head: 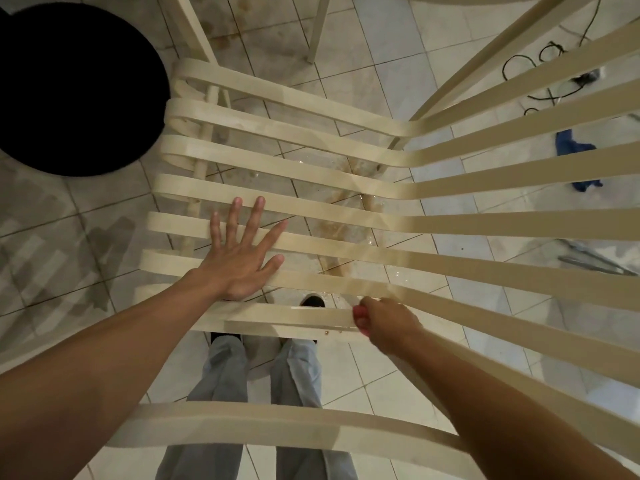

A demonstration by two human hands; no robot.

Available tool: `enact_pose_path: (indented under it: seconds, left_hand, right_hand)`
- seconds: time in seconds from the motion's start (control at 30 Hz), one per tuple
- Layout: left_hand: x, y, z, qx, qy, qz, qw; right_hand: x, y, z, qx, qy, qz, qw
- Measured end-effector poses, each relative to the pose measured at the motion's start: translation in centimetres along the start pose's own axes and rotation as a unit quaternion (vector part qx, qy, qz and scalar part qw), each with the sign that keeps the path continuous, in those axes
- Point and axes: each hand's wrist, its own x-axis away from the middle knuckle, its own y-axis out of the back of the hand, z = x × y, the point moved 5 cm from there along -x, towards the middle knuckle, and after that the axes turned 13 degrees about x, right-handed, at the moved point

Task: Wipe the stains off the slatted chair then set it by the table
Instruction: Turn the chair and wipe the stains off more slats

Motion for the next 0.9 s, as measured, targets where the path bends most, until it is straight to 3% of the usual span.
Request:
enact_pose_path:
  seconds: [0.17,0.27,0.53,0.67,0.8,0.9]
  left_hand:
    - [-0.2,-0.2,0.0,-0.002,-0.008,-0.014,1.0]
    - [-0.4,-0.2,0.2,-0.006,-0.009,-0.027,1.0]
    - [-0.6,-0.5,0.1,0.014,-0.023,-0.042,0.999]
    - [0.1,0.0,0.7,0.068,-0.071,-0.104,0.99]
    - [2.0,2.8,2.5,0.28,-0.108,-0.248,0.921]
    - [3.7,4.6,5.1,0.337,-0.071,-0.342,0.875]
  right_hand:
    - [0.4,-0.7,-0.9,0.146,-0.075,0.007,0.986]
    - [0.1,-0.9,-0.3,0.161,-0.11,0.008,0.981]
    - [-1.0,-0.9,0.6,0.028,0.051,-0.023,0.998]
    - [-1.3,-0.1,3.4,-0.02,0.125,-0.038,0.991]
    - [-0.9,1.1,7.8,-0.07,0.187,-0.078,0.977]
    - [-1.1,2.1,11.7,-0.089,0.215,-0.082,0.969]
